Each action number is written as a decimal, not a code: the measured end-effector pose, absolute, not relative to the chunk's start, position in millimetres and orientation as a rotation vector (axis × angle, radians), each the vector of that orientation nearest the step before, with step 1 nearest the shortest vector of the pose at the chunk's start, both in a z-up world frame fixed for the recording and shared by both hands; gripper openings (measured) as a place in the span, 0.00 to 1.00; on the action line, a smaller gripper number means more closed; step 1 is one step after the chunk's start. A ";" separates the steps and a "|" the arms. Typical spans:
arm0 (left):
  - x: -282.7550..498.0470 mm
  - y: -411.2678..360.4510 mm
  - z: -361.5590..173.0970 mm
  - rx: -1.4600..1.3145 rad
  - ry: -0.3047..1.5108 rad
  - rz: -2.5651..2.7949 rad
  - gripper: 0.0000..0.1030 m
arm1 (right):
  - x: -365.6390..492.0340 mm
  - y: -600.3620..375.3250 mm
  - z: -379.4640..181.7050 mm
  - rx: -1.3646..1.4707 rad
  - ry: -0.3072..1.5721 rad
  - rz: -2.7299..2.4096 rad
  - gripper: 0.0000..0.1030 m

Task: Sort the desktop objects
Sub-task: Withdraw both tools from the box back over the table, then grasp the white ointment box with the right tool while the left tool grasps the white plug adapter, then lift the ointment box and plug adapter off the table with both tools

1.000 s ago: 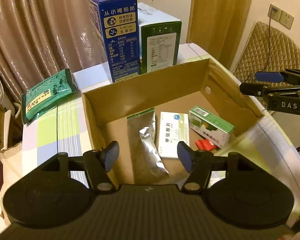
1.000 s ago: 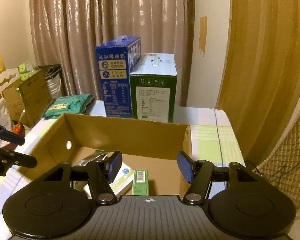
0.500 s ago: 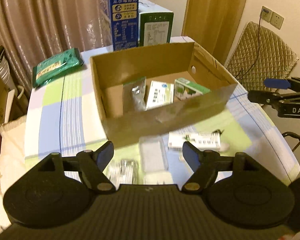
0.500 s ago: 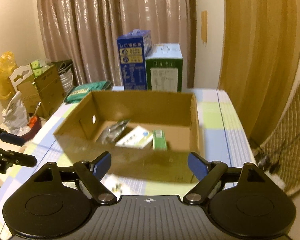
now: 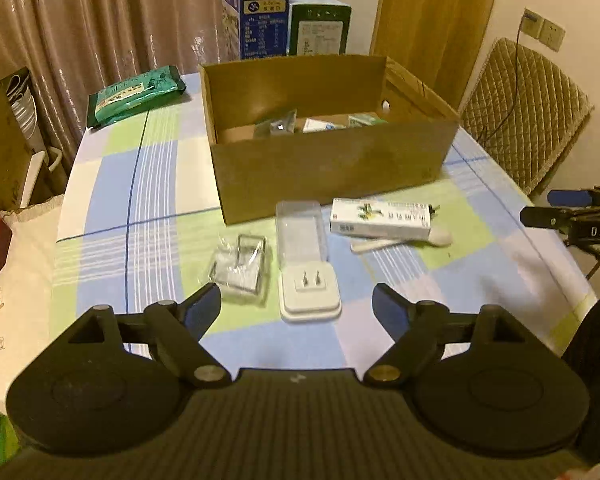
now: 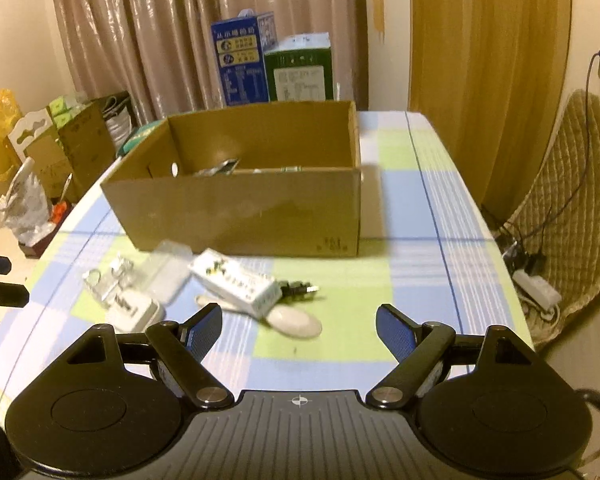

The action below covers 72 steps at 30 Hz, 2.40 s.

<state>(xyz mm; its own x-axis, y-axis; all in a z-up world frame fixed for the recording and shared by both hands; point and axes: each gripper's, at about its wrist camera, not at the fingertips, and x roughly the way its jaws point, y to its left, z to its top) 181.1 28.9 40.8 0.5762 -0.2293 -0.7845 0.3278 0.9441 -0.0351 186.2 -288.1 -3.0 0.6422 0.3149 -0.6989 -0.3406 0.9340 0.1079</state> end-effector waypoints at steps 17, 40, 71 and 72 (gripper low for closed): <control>187.1 7.9 -28.7 0.108 0.962 -0.378 0.75 | 201.4 -266.0 -32.9 -0.155 0.827 0.519 0.79; 246.5 -11.4 -93.7 0.099 0.987 -0.358 0.69 | 284.7 -204.4 -86.7 -0.512 0.858 0.811 0.57; 166.7 -28.5 -96.0 0.150 0.981 -0.344 0.59 | 173.0 -220.6 -96.2 -0.247 0.968 0.497 0.34; 165.7 -28.4 -96.5 0.154 0.978 -0.344 0.59 | 171.1 -219.6 -98.3 -0.257 0.965 0.498 0.34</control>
<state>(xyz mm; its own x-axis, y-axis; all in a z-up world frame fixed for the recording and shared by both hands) 165.7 -28.4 -96.5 0.5102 -0.2157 -0.8326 0.3532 0.9352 -0.0259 171.1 -219.6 -98.3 0.4691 0.2888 -0.8346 -0.5125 0.8587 0.0090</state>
